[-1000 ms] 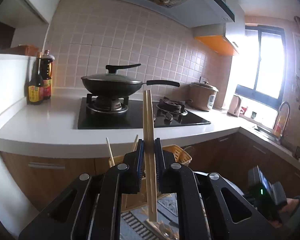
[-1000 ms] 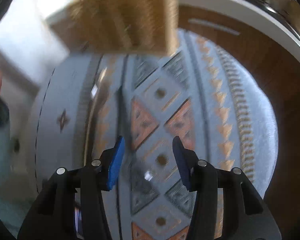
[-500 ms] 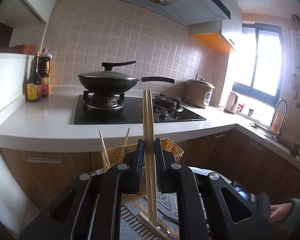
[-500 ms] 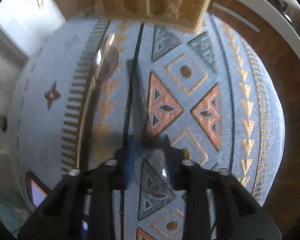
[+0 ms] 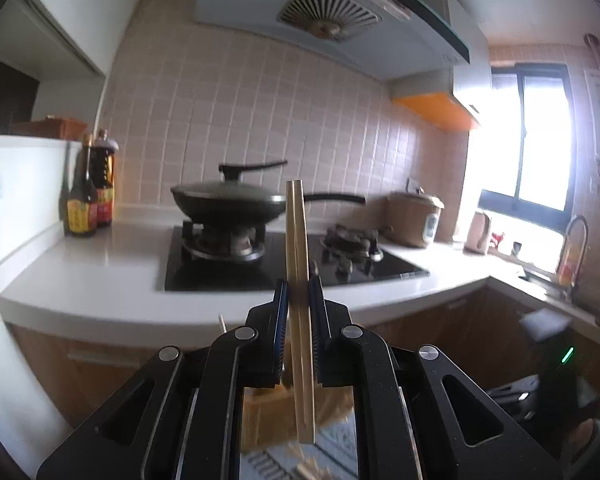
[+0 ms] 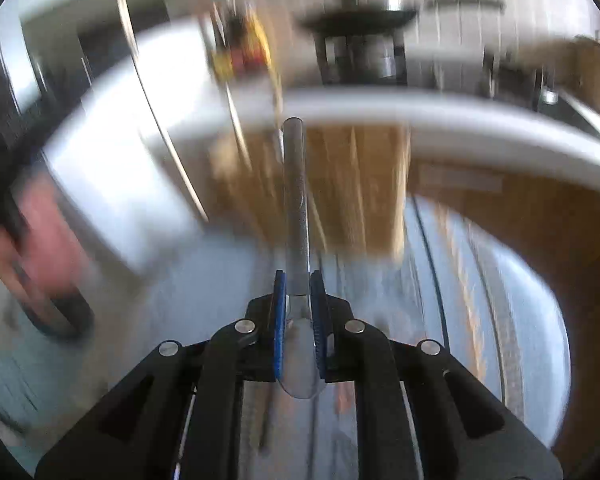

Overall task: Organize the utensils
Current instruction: 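Carry the chopsticks and clear spoon over the tan basket and open both grippers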

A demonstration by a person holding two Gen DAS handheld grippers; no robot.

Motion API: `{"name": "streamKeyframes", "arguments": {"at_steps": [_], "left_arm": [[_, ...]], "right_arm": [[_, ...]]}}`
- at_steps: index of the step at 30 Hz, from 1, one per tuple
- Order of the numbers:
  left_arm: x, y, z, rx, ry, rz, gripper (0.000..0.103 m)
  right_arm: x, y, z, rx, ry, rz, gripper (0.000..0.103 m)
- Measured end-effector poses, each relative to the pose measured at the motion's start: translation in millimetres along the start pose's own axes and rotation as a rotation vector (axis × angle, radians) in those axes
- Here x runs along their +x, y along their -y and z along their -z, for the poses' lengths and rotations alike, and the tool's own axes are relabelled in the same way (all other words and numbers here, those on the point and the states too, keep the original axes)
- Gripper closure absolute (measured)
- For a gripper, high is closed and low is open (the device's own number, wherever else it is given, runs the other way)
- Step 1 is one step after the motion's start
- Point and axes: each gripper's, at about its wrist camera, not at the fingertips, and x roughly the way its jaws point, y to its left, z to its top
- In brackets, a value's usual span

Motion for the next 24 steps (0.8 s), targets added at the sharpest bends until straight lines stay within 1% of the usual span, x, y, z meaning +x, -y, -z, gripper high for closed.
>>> {"name": "streamKeyframes", "arguments": {"at_steps": [1,3,5,6,8,9,11,12,14,17,20,24], "left_arm": [[4,-1,-4,-0.003,0.02,-0.008,0.094],[10,-1,-10,-0.007,0.039,-0.017,0.094],[16,-1,-13,-0.004,0.06,-0.041,0.094],[19,-1,-14,0.001,0.067,-0.054,0.094],[23,-4,-13,0.003,0.074,-0.074,0.094],[26,-7,-12,0.003,0.08,-0.088,0.094],[32,-8,-10,0.014,0.087,-0.118,0.094],[35,-9,-9,0.021,0.088,-0.132,0.094],[44,-11,-5,0.036,0.09,-0.162,0.094],[54,-13,3,0.051,0.078,-0.18,0.094],[60,-18,11,0.044,0.063,-0.188,0.094],[69,-25,21,0.03,0.04,-0.205,0.094]], "right_arm": [[-10,10,-16,0.021,0.041,-0.003,0.093],[-11,15,-42,0.064,0.133,-0.02,0.093],[-3,17,-60,0.085,0.193,-0.039,0.093],[0,19,-65,0.09,0.214,-0.044,0.093],[5,17,-75,0.082,0.285,-0.056,0.093],[12,13,-79,0.072,0.311,-0.048,0.093],[18,11,-91,0.05,0.34,-0.002,0.093],[28,9,-94,0.038,0.354,0.022,0.093],[38,13,-96,0.029,0.358,0.039,0.093],[56,19,-94,0.01,0.341,0.052,0.093],[72,22,-90,-0.031,0.317,0.087,0.093],[88,24,-86,-0.08,0.272,0.072,0.093]]}}
